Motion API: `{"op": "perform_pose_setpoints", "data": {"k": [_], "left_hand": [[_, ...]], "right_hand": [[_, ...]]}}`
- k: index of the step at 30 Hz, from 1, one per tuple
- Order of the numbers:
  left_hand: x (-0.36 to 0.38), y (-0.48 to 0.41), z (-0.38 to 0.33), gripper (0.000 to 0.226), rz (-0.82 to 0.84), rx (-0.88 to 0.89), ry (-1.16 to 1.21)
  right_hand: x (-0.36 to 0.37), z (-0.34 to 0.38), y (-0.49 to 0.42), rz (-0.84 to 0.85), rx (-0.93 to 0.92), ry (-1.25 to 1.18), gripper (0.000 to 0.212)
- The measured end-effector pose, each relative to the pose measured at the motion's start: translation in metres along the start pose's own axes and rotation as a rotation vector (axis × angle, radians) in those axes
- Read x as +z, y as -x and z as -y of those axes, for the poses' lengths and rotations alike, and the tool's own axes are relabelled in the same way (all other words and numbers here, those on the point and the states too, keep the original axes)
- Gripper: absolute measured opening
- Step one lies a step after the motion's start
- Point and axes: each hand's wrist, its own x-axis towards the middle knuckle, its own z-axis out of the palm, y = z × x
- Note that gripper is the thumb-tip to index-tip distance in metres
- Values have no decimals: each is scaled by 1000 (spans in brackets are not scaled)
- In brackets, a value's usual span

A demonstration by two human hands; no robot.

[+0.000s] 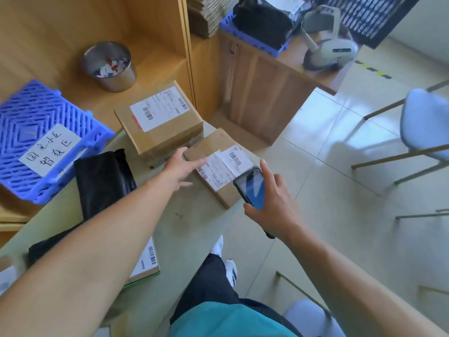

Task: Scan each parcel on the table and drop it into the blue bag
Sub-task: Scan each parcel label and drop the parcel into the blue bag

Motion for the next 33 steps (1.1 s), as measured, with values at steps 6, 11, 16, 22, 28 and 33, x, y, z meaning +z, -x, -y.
{"op": "perform_pose_setpoints", "data": {"k": [6, 11, 16, 22, 28, 33], "left_hand": [[5, -25, -5, 74, 86, -79, 136], [8, -40, 5, 68, 86, -55, 212], [5, -28, 20, 64, -2, -25, 295], [12, 6, 46, 54, -217, 141, 355], [18, 41, 65, 61, -391, 246, 376], [6, 77, 75, 65, -504, 301, 433]], "right_hand": [[4, -2, -7, 19, 71, -27, 108], [7, -4, -9, 28, 128, -52, 108], [5, -3, -14, 23, 145, -56, 109], [7, 4, -19, 53, 131, -111, 111], [9, 13, -16, 92, 109, -132, 110], [3, 29, 0, 68, 28, -128, 112]]}}
